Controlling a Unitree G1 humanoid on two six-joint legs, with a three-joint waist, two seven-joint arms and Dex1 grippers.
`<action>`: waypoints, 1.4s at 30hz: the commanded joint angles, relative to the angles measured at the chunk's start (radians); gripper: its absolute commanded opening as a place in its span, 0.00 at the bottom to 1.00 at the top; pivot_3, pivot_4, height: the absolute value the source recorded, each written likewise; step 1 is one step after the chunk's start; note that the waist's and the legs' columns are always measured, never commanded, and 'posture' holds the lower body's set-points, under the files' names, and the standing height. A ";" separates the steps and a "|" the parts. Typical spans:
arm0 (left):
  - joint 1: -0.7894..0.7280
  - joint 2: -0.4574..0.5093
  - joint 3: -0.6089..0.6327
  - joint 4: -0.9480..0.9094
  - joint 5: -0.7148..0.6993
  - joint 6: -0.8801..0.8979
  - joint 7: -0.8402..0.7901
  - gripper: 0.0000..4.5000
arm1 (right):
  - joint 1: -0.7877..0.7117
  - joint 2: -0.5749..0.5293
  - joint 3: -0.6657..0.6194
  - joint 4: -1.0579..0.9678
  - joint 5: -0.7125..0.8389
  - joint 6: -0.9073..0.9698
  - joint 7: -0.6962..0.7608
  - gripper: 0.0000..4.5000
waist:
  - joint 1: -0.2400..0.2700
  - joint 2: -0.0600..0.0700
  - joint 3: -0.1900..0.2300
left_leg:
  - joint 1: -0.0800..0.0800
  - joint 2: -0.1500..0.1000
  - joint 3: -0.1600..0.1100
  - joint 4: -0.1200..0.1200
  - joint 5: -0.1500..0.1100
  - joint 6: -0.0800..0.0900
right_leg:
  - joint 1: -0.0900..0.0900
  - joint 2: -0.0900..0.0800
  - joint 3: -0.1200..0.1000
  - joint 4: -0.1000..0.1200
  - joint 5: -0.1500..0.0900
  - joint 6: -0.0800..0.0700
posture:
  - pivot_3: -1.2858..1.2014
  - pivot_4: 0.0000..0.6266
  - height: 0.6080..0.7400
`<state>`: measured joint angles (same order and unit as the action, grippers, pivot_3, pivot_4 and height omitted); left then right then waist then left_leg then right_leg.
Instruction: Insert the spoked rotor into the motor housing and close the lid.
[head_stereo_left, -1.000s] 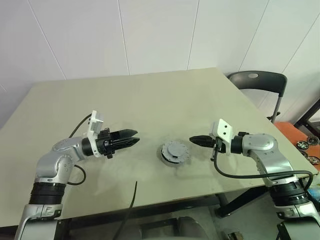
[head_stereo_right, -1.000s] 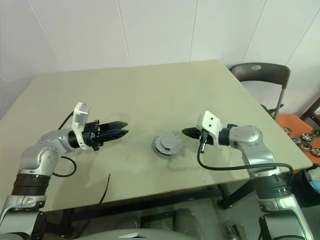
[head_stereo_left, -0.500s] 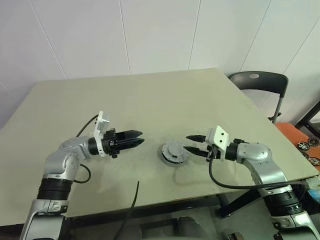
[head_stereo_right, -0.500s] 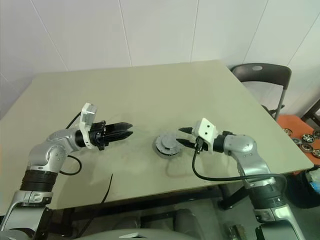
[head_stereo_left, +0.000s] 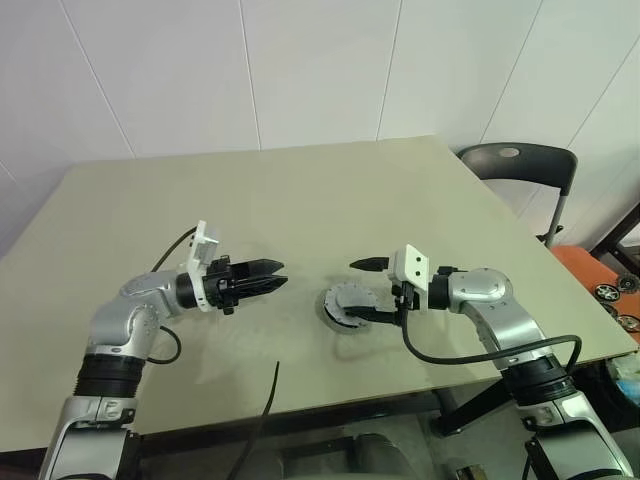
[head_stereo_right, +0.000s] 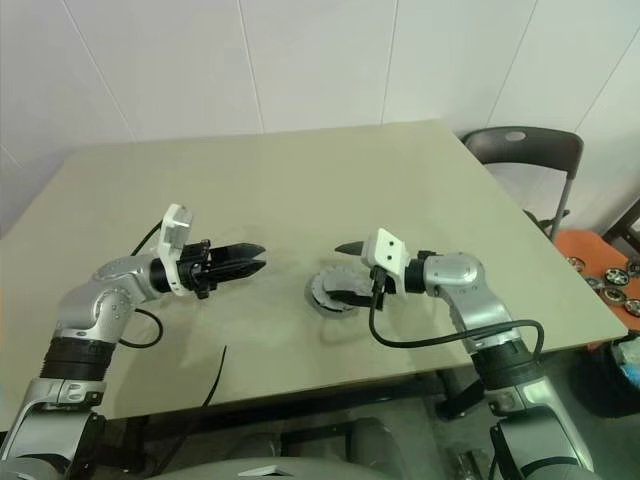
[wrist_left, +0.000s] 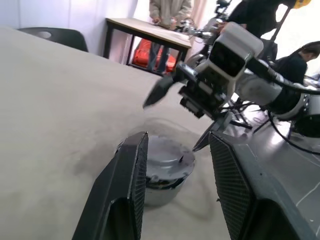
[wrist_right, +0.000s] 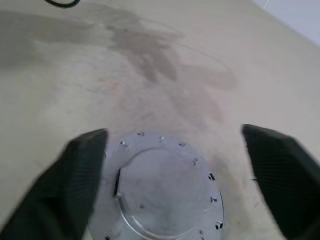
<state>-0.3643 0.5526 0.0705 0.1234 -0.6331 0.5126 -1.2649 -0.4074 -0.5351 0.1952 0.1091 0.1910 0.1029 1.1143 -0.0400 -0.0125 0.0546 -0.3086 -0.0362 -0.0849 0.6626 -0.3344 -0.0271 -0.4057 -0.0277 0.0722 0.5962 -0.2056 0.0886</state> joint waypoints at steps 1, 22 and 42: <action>0.009 0.008 0.042 -0.060 -0.022 -0.013 0.019 0.46 | -0.039 0.009 0.025 0.026 0.011 0.053 0.036 0.99 | 0.000 0.000 0.000 | 0.000 0.000 0.000 0.000 0.000 0.000 | 0.000 0.000 0.000 0.000 0.000 0.000 | 0.52 0.00 1.00; 0.116 0.043 0.105 -0.192 -0.072 0.023 0.101 0.46 | -0.127 0.090 0.037 0.224 0.021 0.117 0.091 0.99 | -0.003 0.000 0.000 | 0.000 0.000 0.000 0.000 0.000 0.000 | 0.000 -0.001 0.000 0.000 0.000 0.000 | 0.52 0.00 1.00; 0.113 0.049 0.097 -0.198 -0.079 0.037 0.095 0.46 | -0.093 0.099 0.037 0.321 -0.032 0.019 0.029 0.72 | -0.004 0.000 0.000 | 0.002 0.000 0.000 0.000 0.000 0.000 | 0.002 0.000 0.000 0.001 -0.001 0.002 | 0.52 0.00 1.00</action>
<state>-0.2399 0.5873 0.1518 -0.0415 -0.6889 0.5464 -1.1673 -0.4992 -0.4404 0.2416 0.4013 0.1798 0.1260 1.1708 -0.0440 -0.0128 0.0543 -0.3060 -0.0363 -0.0846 0.6631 -0.3343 -0.0272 -0.4034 -0.0275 0.0723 0.5970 -0.2068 0.0903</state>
